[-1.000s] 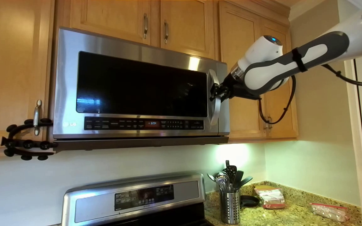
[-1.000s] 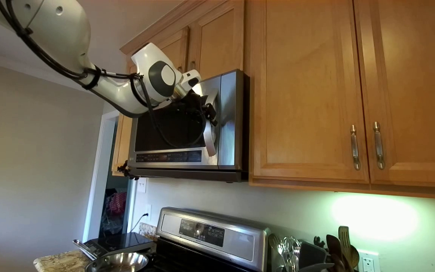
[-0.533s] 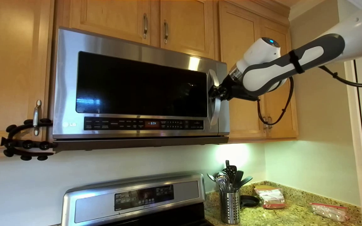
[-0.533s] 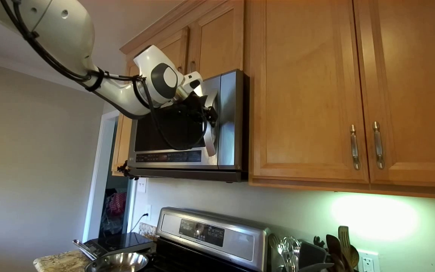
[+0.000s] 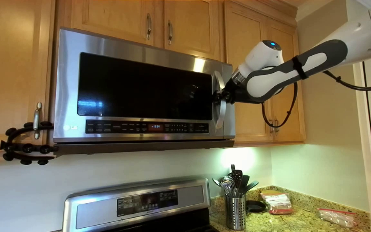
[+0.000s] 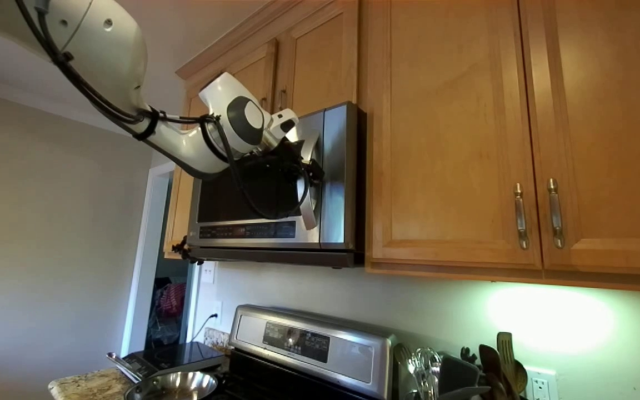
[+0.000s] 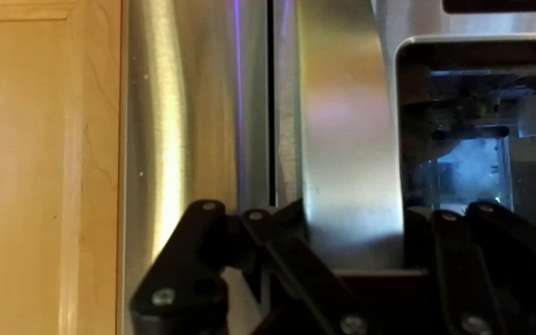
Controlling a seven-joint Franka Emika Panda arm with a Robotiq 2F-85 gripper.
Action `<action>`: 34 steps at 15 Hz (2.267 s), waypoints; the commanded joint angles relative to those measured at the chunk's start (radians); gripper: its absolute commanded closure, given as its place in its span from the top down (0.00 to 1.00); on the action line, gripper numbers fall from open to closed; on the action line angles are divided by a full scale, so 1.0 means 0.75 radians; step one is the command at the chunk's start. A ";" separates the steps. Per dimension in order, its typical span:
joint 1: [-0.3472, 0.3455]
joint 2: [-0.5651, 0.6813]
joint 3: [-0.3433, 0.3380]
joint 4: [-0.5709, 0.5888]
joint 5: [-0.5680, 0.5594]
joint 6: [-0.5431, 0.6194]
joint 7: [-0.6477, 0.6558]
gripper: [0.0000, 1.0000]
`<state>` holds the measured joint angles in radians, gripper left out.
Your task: Open the microwave door
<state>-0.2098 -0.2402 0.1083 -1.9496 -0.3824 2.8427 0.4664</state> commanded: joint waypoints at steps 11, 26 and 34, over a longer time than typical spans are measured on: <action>0.031 -0.371 0.209 -0.182 -0.005 -0.511 0.077 0.34; 0.100 -0.521 0.255 -0.206 0.224 -0.877 0.177 1.00; 0.113 -0.583 0.306 -0.145 0.197 -1.437 0.357 1.00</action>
<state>-0.1446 -0.6452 0.3515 -2.0683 -0.2357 1.8998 0.6930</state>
